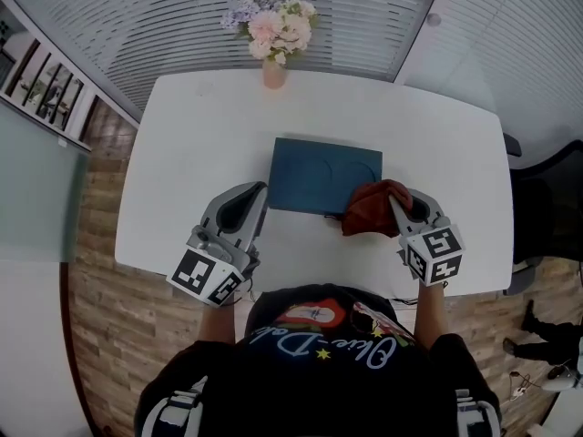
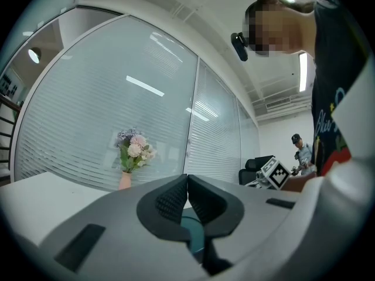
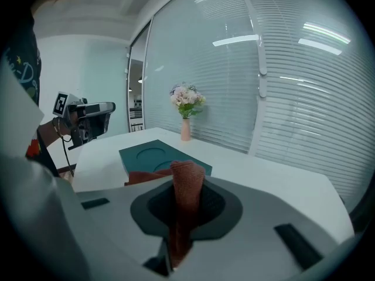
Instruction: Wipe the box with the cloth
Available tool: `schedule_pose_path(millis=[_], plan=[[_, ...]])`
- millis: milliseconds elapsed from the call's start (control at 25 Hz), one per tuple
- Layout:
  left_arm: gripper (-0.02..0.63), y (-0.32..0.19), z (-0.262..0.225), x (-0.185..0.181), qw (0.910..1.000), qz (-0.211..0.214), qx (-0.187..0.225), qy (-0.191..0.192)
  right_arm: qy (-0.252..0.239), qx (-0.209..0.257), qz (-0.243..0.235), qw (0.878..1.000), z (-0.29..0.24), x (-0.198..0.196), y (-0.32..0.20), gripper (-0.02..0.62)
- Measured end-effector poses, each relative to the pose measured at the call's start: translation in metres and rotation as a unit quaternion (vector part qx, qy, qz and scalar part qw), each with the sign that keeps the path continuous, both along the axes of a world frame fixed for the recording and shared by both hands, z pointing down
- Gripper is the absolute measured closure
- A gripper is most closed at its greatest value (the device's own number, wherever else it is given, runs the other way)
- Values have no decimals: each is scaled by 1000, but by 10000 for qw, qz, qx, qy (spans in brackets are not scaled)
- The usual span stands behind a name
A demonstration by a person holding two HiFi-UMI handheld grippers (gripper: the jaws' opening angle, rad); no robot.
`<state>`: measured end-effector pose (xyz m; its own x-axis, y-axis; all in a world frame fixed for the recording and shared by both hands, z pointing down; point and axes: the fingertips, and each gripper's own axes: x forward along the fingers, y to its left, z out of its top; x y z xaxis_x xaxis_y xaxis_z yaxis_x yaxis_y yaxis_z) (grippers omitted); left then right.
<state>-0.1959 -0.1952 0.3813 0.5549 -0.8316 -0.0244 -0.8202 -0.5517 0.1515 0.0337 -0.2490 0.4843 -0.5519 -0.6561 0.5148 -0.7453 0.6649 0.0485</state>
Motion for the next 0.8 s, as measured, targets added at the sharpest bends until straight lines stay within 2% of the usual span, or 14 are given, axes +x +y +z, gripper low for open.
schedule_pose_path(millis=[400, 640, 800], plan=[[602, 4, -1, 6, 10000, 76, 7, -2, 204, 361, 549, 9976, -22, 43, 1, 568], [602, 6, -4, 19, 9997, 231, 20, -11, -71, 871, 849, 9926, -57, 54, 5, 568], [603, 8, -9, 20, 9996, 265, 22, -42, -509, 1306, 1063, 9844, -87, 55, 8, 568]])
